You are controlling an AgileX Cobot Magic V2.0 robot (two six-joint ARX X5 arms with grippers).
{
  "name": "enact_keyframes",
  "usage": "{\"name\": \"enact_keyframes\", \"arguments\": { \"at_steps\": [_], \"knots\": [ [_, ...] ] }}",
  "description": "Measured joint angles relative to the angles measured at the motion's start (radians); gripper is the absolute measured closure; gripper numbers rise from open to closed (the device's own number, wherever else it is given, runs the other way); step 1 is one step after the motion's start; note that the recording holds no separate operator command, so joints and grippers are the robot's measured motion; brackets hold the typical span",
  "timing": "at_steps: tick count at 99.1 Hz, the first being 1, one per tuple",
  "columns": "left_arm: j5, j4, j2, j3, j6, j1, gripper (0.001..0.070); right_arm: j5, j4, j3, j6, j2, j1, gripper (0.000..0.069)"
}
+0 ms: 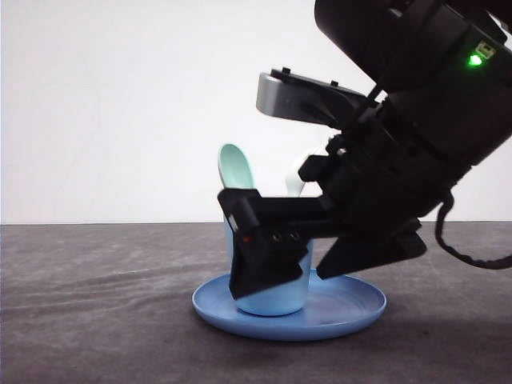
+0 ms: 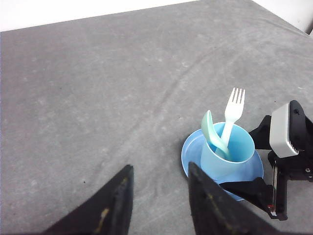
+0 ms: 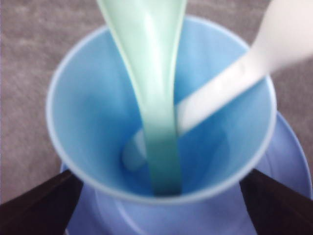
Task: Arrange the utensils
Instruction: 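Lower the cup onto the center of the blue plate, then open the right gripper and raise it away from the cup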
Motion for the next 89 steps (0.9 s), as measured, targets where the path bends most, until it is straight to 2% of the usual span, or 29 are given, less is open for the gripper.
{"name": "enact_keyframes", "arguments": {
  "at_steps": [25, 47, 68, 89],
  "knots": [
    [0.0, 0.0, 0.0, 0.0, 0.0, 0.0, 0.0514, 0.0, -0.128, 0.0, 0.003, -0.169, 0.0, 0.0059],
    [0.0, 0.0, 0.0, 0.0, 0.0, 0.0, 0.0514, -0.001, -0.355, 0.042, 0.005, -0.42, 0.0, 0.0059],
    [0.0, 0.008, 0.0, 0.0, 0.0, 0.0, 0.0514, -0.001, -0.546, 0.176, 0.003, -0.624, 0.0, 0.0059],
    [0.0, 0.058, 0.0, 0.0, 0.0, 0.0, 0.0514, 0.029, -0.632, 0.36, -0.034, -0.701, 0.0, 0.006]
  ]
}}
